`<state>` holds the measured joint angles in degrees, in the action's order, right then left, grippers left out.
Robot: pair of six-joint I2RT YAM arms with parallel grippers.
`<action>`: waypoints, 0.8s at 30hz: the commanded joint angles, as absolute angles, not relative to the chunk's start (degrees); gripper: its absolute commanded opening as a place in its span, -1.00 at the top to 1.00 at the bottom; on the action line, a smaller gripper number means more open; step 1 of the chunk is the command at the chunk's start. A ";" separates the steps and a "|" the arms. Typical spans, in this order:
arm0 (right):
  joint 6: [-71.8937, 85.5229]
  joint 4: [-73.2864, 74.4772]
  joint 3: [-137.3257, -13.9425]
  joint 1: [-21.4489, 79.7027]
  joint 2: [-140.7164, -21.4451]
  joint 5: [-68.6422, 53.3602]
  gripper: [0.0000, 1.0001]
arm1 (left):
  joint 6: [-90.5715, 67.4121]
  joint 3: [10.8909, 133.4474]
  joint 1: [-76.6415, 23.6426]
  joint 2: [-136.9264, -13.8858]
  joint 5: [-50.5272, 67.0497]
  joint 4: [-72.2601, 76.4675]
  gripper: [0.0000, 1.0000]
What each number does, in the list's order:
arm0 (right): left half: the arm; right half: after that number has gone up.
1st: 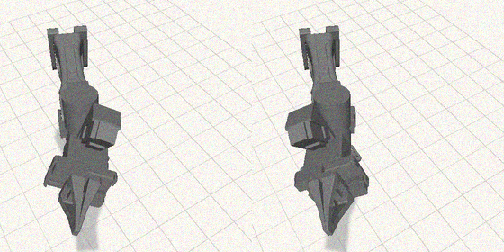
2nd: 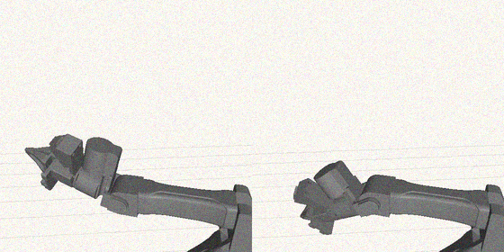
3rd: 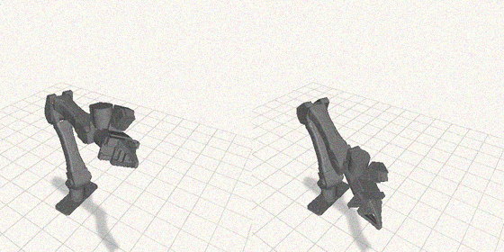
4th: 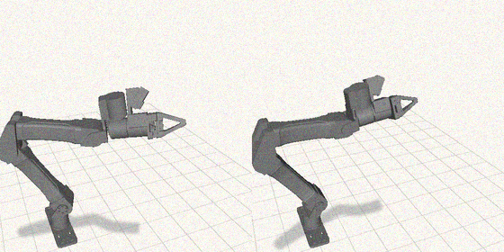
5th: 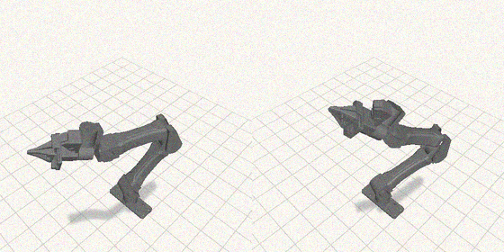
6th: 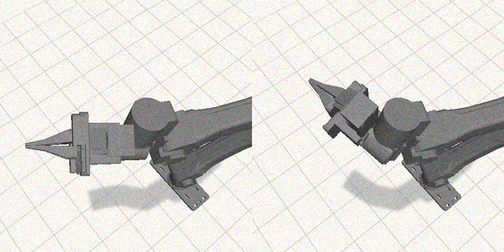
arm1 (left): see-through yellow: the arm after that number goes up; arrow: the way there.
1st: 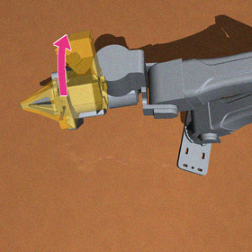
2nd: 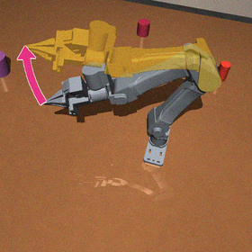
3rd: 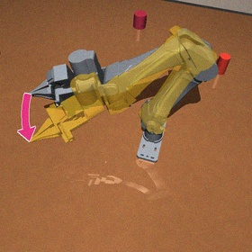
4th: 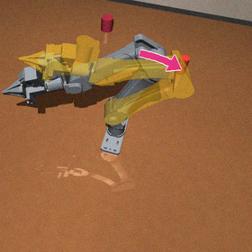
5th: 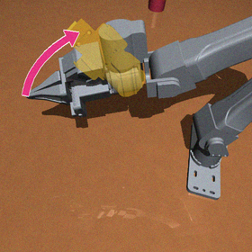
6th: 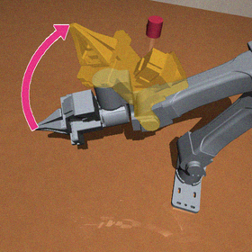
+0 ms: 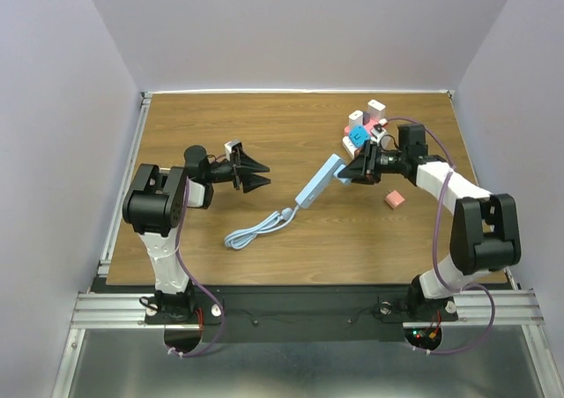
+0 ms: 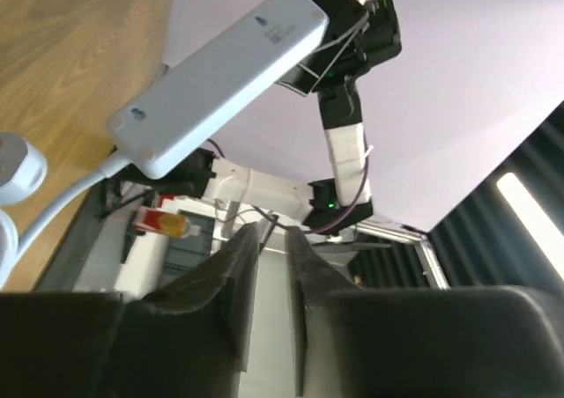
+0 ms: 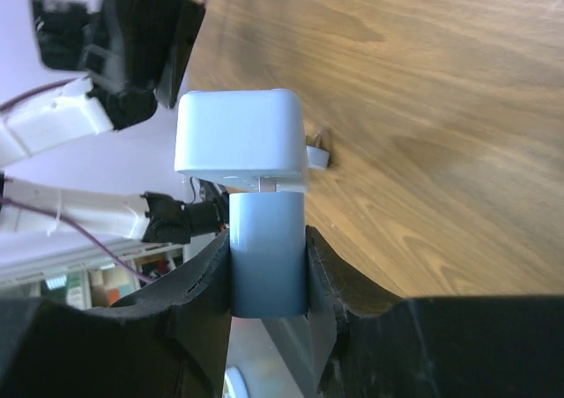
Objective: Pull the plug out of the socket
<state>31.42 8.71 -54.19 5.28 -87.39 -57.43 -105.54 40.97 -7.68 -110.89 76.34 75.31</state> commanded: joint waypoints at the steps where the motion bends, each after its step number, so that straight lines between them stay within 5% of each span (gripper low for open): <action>1: 32.00 11.76 -60.90 6.23 -91.57 -55.03 0.99 | -105.38 44.03 -8.79 -107.41 77.78 119.53 -0.16; 2: 31.12 13.34 -63.95 6.76 -92.45 -52.67 0.99 | -104.95 44.29 -9.05 -107.05 77.70 119.44 -0.57; 3: 30.33 17.19 -65.38 8.16 -94.38 -51.25 0.99 | -104.85 44.38 -9.23 -106.44 77.70 119.44 -0.62; 4: 29.54 18.36 -66.52 8.87 -95.09 -50.28 0.99 | -104.77 44.73 -9.32 -106.35 77.70 119.44 -0.97; 24: 26.98 21.00 -73.12 11.34 -98.70 -56.60 0.99 | -103.09 54.14 -19.34 -95.91 85.43 119.44 -0.97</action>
